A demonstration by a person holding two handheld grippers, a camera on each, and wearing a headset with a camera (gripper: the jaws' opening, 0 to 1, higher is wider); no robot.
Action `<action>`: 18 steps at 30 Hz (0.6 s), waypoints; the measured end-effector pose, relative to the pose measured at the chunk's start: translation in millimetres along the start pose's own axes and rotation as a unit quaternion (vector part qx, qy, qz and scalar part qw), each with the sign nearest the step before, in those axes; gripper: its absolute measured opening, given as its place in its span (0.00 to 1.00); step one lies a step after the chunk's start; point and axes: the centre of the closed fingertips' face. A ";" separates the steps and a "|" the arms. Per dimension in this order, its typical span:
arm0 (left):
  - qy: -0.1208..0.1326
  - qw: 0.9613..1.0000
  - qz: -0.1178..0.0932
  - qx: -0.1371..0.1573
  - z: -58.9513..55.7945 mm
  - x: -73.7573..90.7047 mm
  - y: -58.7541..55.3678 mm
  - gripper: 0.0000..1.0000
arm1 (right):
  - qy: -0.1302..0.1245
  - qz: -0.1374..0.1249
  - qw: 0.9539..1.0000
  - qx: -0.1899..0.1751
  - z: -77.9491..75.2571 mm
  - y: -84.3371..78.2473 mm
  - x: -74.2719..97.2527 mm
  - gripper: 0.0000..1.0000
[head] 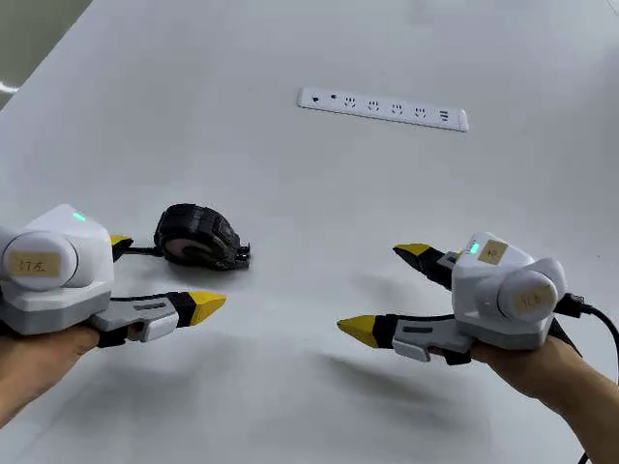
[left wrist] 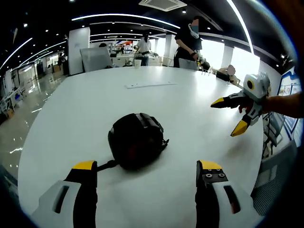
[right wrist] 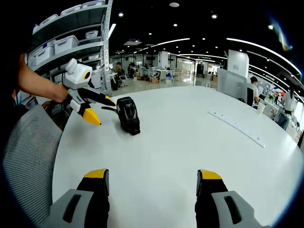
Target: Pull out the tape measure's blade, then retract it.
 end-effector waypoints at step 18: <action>-0.039 0.998 -0.030 -0.047 -16.0 21.2 -3.8 0.92 | -0.056 -0.037 0.997 -0.041 7.8 -12.6 37.8 0.86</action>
Point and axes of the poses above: the centre of the closed fingertips' face, and the gripper's own axes: x roughly backward along the fingers, z roughly to its left, y roughly out of its top, and after that the axes turned 7 degrees about -z, right-handed
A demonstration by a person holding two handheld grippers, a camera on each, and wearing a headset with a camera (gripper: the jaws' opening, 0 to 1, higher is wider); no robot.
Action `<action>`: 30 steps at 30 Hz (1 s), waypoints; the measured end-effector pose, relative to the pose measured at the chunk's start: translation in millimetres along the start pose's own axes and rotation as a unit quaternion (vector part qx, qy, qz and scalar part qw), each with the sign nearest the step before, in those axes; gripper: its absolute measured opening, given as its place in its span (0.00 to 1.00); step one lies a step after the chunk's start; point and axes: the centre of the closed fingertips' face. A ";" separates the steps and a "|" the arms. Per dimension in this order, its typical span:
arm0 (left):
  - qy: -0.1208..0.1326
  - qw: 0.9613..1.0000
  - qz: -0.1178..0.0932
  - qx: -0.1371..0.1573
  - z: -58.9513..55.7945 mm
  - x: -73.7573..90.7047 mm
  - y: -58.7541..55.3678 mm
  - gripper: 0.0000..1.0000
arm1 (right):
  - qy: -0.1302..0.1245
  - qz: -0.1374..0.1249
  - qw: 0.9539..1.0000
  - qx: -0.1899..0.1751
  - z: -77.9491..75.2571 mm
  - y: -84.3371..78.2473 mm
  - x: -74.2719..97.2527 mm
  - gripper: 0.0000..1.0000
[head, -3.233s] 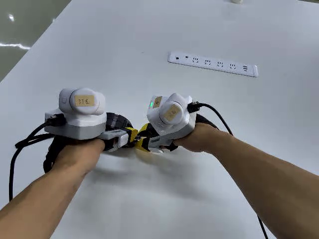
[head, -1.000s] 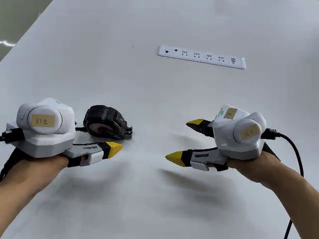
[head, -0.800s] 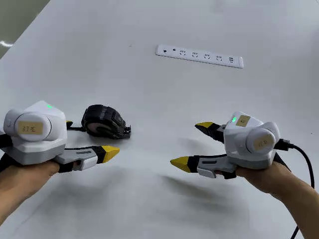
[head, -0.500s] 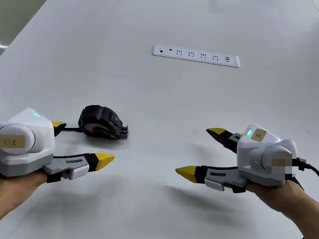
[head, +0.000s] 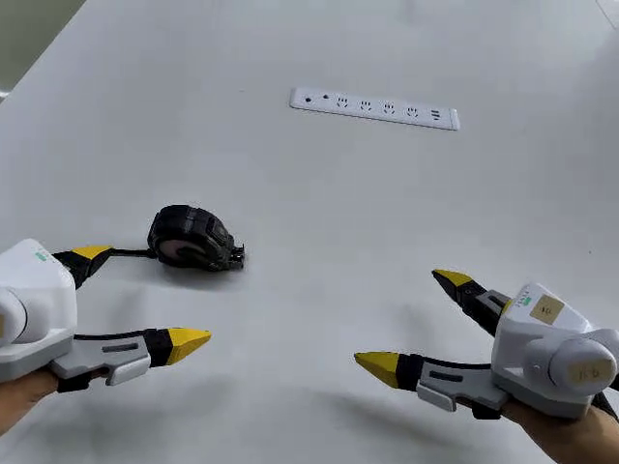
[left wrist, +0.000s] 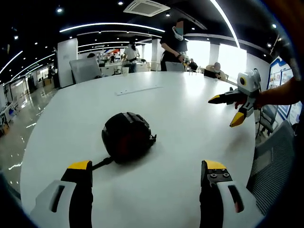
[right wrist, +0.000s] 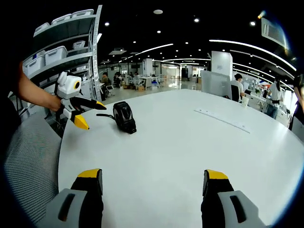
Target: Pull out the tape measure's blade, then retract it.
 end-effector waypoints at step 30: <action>-0.025 0.999 -0.032 -0.022 -12.0 5.4 16.7 0.99 | -0.040 -0.034 0.998 -0.034 3.0 3.0 19.3 0.99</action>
Point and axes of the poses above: the centre of the closed fingertips' face, and the gripper's own axes: x roughly backward along the fingers, z roughly to its left, y roughly out of its top, and after that the axes turned 7 degrees about -z, right-handed
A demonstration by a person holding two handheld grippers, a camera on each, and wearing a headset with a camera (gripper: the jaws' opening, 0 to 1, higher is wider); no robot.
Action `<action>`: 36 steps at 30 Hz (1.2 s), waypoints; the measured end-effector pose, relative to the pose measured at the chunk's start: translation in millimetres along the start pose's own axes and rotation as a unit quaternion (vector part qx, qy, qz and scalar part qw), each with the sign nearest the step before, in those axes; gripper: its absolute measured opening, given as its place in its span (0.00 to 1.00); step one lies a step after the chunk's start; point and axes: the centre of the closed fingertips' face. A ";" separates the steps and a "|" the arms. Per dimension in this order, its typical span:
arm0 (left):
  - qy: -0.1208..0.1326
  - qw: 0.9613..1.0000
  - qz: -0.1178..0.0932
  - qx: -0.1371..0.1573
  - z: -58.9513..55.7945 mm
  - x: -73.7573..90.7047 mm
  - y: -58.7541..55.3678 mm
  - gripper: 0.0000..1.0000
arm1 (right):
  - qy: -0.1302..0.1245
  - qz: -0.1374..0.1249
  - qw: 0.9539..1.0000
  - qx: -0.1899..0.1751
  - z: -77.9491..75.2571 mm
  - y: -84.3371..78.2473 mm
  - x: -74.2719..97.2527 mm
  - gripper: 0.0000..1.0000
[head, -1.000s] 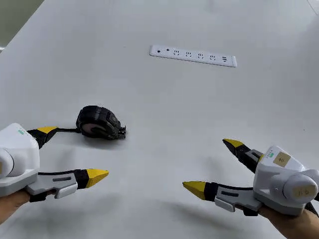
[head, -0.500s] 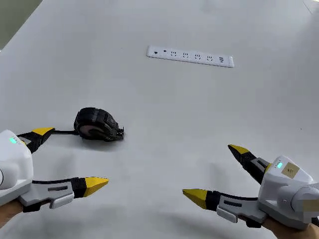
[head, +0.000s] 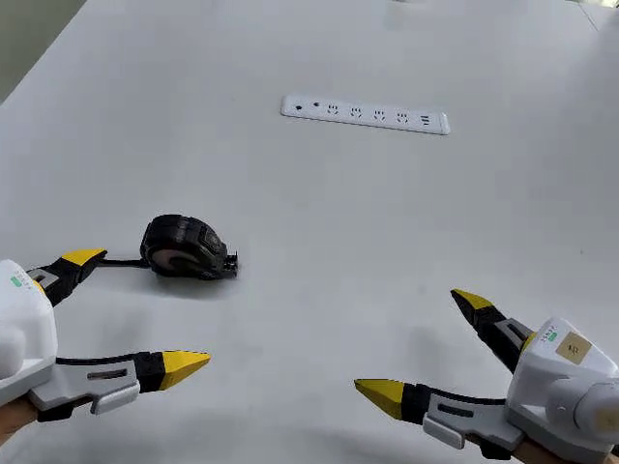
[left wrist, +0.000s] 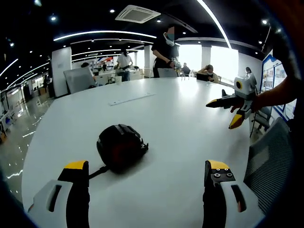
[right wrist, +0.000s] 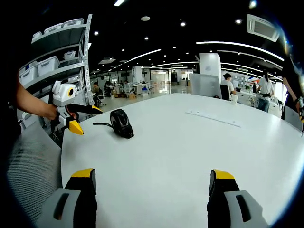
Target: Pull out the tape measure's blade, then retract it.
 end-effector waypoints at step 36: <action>-0.011 1.000 -0.004 0.022 0.6 2.0 2.4 0.99 | -0.004 -0.002 1.000 -0.002 -1.8 1.4 0.5 0.99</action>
Point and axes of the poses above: the centre of the closed fingertips' face, and the gripper's own axes: x roughly backward along the fingers, z roughly to its left, y roughly out of its top, and after that the axes turned 7 degrees about -z, right-handed
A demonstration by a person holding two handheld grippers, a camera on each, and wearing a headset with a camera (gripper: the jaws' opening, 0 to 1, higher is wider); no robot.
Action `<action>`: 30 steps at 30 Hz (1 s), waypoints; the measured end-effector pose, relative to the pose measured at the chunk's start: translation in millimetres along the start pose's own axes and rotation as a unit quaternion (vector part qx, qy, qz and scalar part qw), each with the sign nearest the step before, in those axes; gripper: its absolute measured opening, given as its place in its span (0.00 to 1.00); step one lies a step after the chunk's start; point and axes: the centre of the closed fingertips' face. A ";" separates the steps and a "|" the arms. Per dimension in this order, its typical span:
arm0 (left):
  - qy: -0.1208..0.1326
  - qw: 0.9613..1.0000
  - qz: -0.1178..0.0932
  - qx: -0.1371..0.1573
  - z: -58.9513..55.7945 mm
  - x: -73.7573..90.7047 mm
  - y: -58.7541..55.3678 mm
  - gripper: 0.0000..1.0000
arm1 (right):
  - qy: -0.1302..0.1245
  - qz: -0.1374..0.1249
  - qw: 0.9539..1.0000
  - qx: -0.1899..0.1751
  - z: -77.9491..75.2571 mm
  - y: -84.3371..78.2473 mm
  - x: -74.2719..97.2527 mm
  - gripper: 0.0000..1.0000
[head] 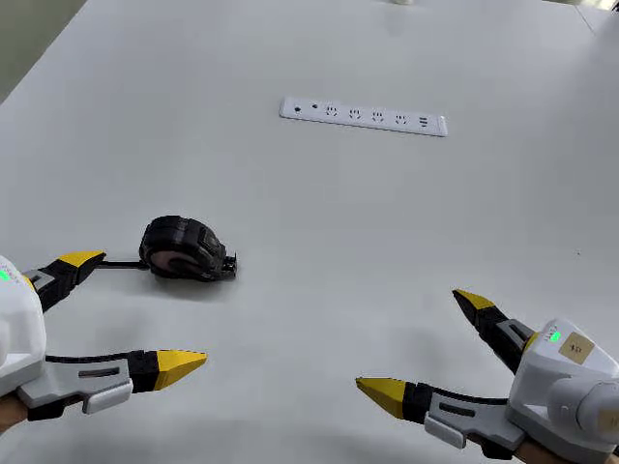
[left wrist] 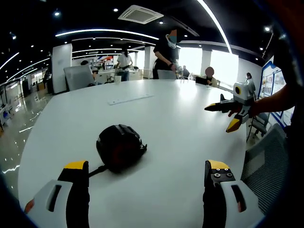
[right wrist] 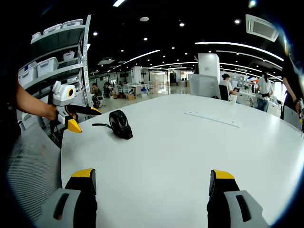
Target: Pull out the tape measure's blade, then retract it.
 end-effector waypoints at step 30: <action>-0.020 1.000 0.003 0.002 -4.4 0.1 1.2 0.99 | -0.007 -0.003 1.000 -0.002 -2.2 0.8 2.3 0.99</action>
Point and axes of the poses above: the centre of the closed fingertips' face, and the gripper's own axes: x roughly backward along the fingers, z roughly to its left, y roughly out of its top, and after that the axes turned 7 degrees about -z, right-handed
